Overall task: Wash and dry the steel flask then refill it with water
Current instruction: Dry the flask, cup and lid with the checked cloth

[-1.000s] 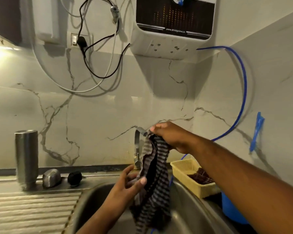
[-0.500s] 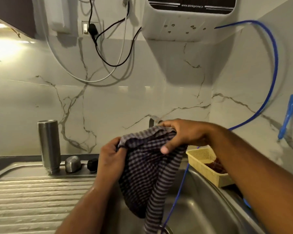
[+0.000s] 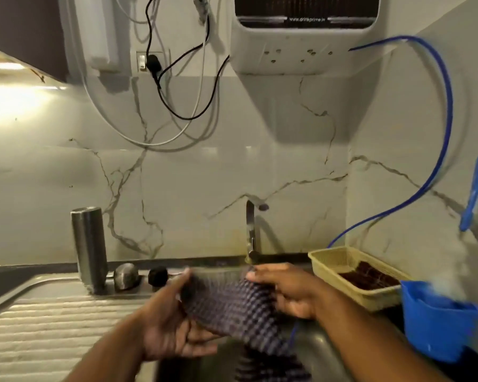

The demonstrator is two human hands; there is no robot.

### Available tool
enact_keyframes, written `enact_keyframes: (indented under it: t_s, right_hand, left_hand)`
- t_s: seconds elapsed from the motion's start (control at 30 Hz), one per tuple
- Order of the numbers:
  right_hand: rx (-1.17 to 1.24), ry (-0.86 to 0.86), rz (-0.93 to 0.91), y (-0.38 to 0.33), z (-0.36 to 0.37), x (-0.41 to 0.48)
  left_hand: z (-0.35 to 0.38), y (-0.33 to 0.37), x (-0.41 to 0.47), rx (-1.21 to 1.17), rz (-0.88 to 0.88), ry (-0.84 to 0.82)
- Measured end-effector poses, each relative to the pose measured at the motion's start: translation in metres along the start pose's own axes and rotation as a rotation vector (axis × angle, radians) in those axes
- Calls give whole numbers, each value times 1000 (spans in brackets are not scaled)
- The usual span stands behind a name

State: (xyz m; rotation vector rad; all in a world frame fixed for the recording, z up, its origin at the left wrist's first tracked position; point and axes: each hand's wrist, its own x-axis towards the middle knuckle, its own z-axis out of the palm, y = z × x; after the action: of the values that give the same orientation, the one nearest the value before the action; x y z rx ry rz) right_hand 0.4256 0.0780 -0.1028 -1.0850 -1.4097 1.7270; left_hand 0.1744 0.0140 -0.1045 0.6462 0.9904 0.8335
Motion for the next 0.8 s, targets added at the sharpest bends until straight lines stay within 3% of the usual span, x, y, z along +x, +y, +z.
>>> enact_keyframes:
  t_s: [0.07,0.13,0.27,0.33,0.47,0.57,0.63,0.7,0.8]
  right_hand:
    - [37,139,49,15,5,0]
    - [12,184,38,6,4,-3]
    - [-22,181,-179,-28,-4,-15]
    - [-89,193,-256,-34,-10,-22]
    - [-275,422,-401,-16,-27,-17]
    - [-170,497,-425,-10,-27,-13]
    - [-61,474,-397,-10,-30,-12]
    - [-5,356,-368,-12,-34,-15]
    - [-200,188,-351,-14,-40,-26]
  left_hand:
    - [-10,-15,11,-52,-58,7]
    - [1,-7,14,5,27,17]
    - [23,19,22,-63,473,95]
    - [26,18,28,-114,599,104]
    - [14,5,51,-15,497,271]
    - [5,6,52,-42,366,177]
    - [-3,9,49,-71,438,101]
    - [-4,7,42,104,532,94]
    - [2,2,32,407,663,112]
